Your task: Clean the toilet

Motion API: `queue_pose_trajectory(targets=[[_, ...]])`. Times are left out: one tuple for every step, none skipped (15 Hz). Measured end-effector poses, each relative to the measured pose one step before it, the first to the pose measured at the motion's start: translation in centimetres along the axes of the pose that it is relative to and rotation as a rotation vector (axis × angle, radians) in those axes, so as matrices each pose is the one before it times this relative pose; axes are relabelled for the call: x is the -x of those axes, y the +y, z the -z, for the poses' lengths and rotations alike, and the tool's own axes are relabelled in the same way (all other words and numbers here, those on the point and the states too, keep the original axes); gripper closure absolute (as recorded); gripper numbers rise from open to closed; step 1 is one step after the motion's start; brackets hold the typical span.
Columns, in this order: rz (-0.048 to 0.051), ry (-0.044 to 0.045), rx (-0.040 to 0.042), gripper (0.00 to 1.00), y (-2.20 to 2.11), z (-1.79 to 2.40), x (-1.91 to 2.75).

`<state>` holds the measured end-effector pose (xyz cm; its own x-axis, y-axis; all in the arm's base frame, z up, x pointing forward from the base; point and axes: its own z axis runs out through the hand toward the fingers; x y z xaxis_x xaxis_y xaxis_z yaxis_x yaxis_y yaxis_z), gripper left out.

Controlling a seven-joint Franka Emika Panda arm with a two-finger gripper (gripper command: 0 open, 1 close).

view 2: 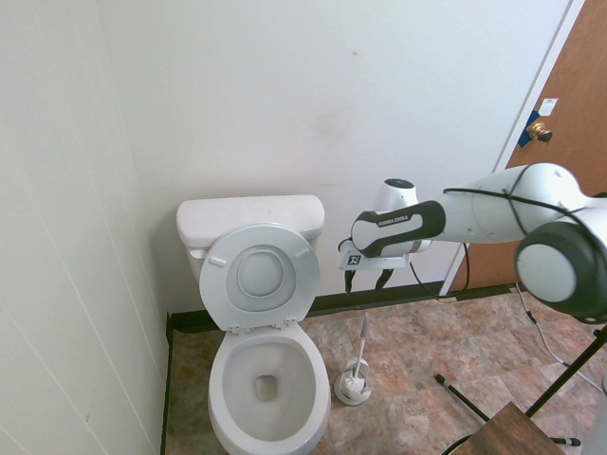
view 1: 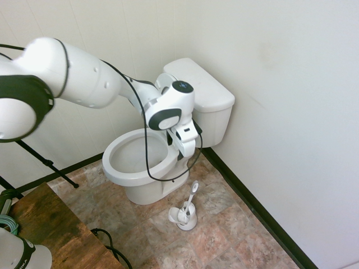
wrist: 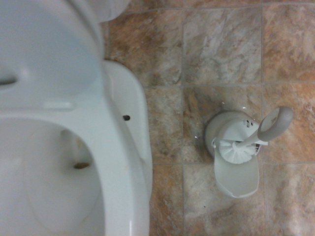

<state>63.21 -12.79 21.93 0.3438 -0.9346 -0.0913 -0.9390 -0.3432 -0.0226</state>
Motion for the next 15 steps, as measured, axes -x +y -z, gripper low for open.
queue_pose_trajectory(targets=[[-0.03233,0.00205,0.01316,0.0,-0.569,-2.284,-1.54],[-0.03515,0.00611,0.01276,0.0,-0.628,-2.188,-1.279],[-0.03318,0.00562,0.00877,0.0,-0.695,-2.134,-1.144],[-0.02801,0.00781,0.00573,0.0,-0.584,-1.73,-0.96],[-0.02538,0.00693,0.00574,0.0,-0.442,-1.493,-0.827],[-0.02056,0.00409,0.00452,0.0,-0.32,-1.349,-0.768],[-0.01608,0.00004,0.00454,0.0,-0.142,-1.094,-0.626],[-0.01223,0.00123,0.00463,0.0,-0.022,-0.906,-0.656],[-0.00997,0.00036,0.00507,0.0,0.009,-0.742,-0.589],[-0.0079,-0.00276,0.00595,0.0,-0.01,-0.736,-0.449],[-0.00635,-0.00531,0.00488,0.0,-0.006,-0.834,-0.356],[-0.00527,-0.00373,0.00411,0.0,0.019,-0.899,-0.332],[-0.00409,-0.00415,0.00438,0.0,0.041,-0.901,-0.298],[-0.00115,-0.00317,0.00348,0.0,-0.034,-0.699,-0.152],[-0.0006,-0.00294,0.00172,0.0,-0.067,-0.598,-0.066]])
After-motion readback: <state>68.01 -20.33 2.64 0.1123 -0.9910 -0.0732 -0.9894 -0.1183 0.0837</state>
